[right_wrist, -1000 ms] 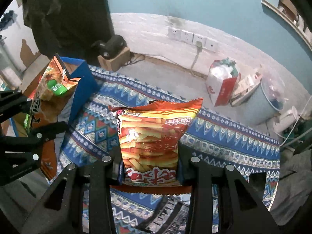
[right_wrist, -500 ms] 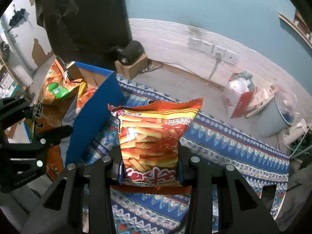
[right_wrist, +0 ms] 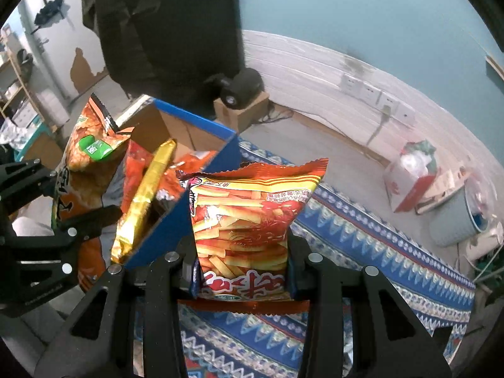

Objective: Organize snacks
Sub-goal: 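Lift both held bags and carry them over the cardboard box, then open the left tool to drop the cracker bag while the right tool drops the fries bag into the box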

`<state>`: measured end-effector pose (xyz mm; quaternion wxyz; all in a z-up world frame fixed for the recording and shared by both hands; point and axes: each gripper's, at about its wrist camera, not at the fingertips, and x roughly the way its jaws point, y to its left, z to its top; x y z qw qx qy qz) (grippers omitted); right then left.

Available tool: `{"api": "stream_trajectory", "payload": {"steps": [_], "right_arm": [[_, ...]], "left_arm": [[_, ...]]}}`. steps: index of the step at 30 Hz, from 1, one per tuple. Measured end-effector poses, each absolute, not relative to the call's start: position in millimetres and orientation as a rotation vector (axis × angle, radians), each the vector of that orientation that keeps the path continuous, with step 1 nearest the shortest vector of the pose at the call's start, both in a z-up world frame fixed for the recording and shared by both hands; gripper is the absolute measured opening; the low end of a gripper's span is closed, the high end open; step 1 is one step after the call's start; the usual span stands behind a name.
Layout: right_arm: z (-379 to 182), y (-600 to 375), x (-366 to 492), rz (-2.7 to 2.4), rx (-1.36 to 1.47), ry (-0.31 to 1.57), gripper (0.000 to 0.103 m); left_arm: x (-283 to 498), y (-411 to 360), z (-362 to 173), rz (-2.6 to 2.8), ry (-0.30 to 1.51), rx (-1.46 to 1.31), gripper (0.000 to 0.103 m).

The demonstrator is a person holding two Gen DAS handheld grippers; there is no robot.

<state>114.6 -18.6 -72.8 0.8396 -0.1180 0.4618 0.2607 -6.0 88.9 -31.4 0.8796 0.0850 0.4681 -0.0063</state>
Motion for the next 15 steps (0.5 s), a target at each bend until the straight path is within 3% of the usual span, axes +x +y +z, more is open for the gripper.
{"api": "stream_trajectory", "payload": {"steps": [15], "right_arm": [[-85.8,56.4,126.7,0.635,-0.280,0.998,0.038]], "left_arm": [[-8.2,166.6,-63.1,0.105,1.058,0.082,0.038]]}}
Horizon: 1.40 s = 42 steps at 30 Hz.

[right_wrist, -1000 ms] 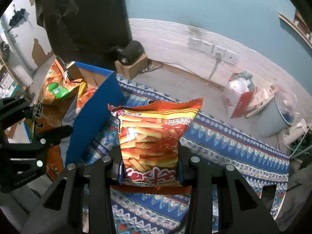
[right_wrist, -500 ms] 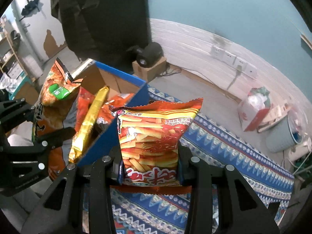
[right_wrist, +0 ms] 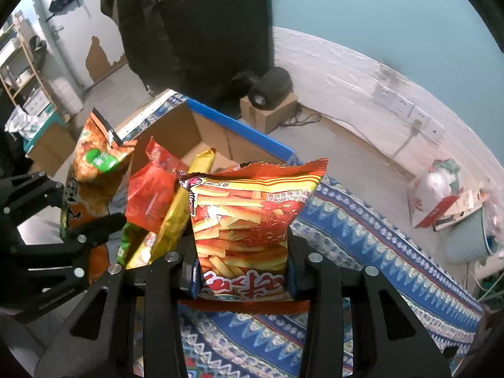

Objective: Organize snacks
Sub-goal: 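Open the left tool to drop the cracker bag while the right tool drops the fries bag into the box, then move both tools back over the silver and black packs on the cloth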

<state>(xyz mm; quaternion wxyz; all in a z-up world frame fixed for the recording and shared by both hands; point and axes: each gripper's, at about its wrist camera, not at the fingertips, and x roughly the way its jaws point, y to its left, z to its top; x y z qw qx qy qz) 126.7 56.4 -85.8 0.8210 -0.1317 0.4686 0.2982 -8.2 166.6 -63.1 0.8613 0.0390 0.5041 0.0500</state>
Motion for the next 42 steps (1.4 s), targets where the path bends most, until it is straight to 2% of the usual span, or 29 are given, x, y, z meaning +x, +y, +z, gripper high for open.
{"api": "stream_trajectory", "payload": {"steps": [6,8,10,11,25,27,29,30,42], "right_arm": [[-94.5,79.1,131.2,0.658,-0.273,1.020,0.038],[-96.5,85.2,131.8,0.665,-0.276,1.023,0.038],[-97.9,91.8,131.5,0.678,-0.278,1.026,0.038],[-98.7,95.0,131.5,0.686,-0.280,1.028,0.038],[-117.5,125.9,139.5,0.728,-0.297,1.068,0.038],[-116.9,128.3,140.6,0.735,-0.285,1.061,0.043],[-114.4,127.9,141.7,0.737,-0.272,1.057,0.062],[-112.1,127.0,141.5,0.735,-0.268,1.048,0.064],[-92.2,91.4,134.3,0.697,-0.273,1.012,0.070]], "left_arm": [[-4.9,193.4,-86.1,0.137,1.134,0.014,0.040],[-4.7,200.9,-88.4,0.159,1.149,-0.006,0.061],[-8.1,206.2,-86.0,0.184,1.132,-0.016,0.073],[-8.9,207.5,-84.0,0.196,1.125,-0.014,0.075],[-14.3,225.1,-69.5,0.245,1.094,-0.019,0.077],[-13.9,224.4,-68.7,0.247,1.092,-0.017,0.077],[-13.0,223.3,-68.0,0.248,1.093,-0.014,0.078],[-12.2,222.1,-67.3,0.245,1.092,-0.012,0.078],[-6.4,186.0,-60.2,0.176,1.071,0.043,0.079]]}}
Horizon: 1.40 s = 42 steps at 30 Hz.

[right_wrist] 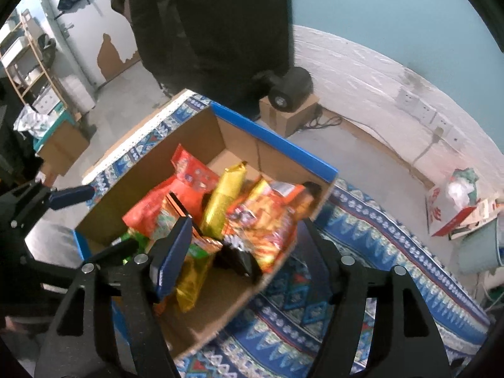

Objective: Organize snacks
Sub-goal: 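Move both tools back over the silver and black packs on the cloth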

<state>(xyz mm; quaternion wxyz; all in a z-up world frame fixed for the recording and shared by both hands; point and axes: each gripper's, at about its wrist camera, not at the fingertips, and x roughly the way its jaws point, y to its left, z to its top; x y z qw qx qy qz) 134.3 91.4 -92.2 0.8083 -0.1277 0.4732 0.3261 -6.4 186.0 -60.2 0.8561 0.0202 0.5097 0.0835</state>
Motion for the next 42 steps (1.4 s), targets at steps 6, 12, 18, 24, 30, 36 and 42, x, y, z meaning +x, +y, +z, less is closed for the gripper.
{"api": "stream_trajectory", "payload": {"steps": [6,12,18,24,30,36,42], "right_arm": [[-91.1,62.3,126.9,0.676,-0.300,1.014,0.070],[-89.3,25.5,121.8,0.642,-0.308,1.022,0.070],[-96.6,-11.6,113.1,0.599,-0.341,1.043,0.071],[-105.2,-52.2,103.7,0.547,-0.350,1.073,0.071],[-106.8,-95.7,96.6,0.497,-0.328,1.096,0.071],[-117.4,-139.9,89.3,0.427,-0.327,1.137,0.071],[-130.5,-186.1,84.6,0.359,-0.293,1.177,0.071]], "left_arm": [[-4.8,160.8,-56.5,0.134,1.064,0.076,0.079],[-3.0,130.1,-59.3,0.087,1.071,0.125,0.079],[-1.4,94.6,-66.7,0.025,1.085,0.177,0.079],[-2.3,52.9,-70.6,-0.050,1.098,0.226,0.079],[-3.2,10.8,-72.6,-0.116,1.101,0.287,0.079],[-5.2,-34.8,-83.7,-0.188,1.131,0.335,0.079],[-3.3,-74.9,-95.6,-0.247,1.149,0.384,0.079]]}}
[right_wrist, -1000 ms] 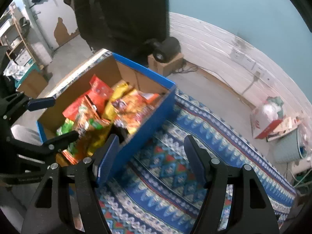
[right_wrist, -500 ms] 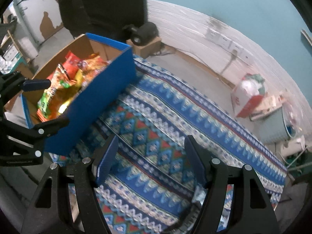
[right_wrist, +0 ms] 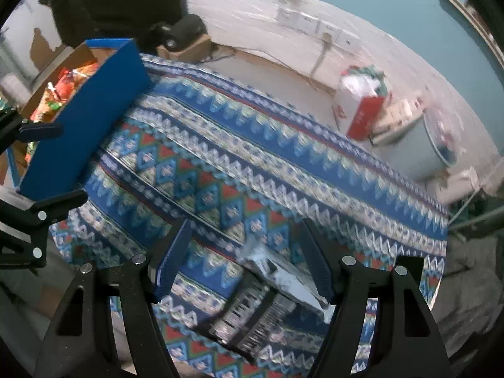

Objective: Organize snacks
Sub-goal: 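Move both tools back over the silver and black packs on the cloth, then grasp the black snack bag with the left tool while the right tool grasps the silver foil pack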

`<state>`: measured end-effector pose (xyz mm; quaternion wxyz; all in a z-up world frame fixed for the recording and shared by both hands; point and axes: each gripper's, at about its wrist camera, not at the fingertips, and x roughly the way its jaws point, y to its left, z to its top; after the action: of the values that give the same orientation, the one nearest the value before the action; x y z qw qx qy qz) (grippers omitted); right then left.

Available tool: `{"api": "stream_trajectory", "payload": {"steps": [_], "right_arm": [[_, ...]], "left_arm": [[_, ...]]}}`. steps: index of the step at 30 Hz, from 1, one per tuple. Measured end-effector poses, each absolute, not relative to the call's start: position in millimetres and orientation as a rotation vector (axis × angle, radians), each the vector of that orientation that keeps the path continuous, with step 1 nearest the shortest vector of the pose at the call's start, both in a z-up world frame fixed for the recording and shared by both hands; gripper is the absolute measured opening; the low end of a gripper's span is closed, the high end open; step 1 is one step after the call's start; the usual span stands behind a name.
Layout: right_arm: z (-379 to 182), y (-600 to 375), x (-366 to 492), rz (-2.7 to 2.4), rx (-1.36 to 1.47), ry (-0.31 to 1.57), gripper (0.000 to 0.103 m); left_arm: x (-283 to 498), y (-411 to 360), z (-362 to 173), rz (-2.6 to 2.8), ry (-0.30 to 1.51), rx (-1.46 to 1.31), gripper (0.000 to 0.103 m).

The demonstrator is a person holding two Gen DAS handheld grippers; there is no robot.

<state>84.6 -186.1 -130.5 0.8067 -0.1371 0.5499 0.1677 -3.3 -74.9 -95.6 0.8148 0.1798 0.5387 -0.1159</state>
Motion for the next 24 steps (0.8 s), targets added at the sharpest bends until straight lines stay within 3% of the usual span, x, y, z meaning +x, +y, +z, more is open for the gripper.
{"api": "stream_trajectory", "payload": {"steps": [24], "right_arm": [[-238.8,-253.3,87.8,0.346,-0.327,1.417,0.071]], "left_arm": [[44.1,-123.8,-169.3,-0.288,1.299,0.440,0.079]]}}
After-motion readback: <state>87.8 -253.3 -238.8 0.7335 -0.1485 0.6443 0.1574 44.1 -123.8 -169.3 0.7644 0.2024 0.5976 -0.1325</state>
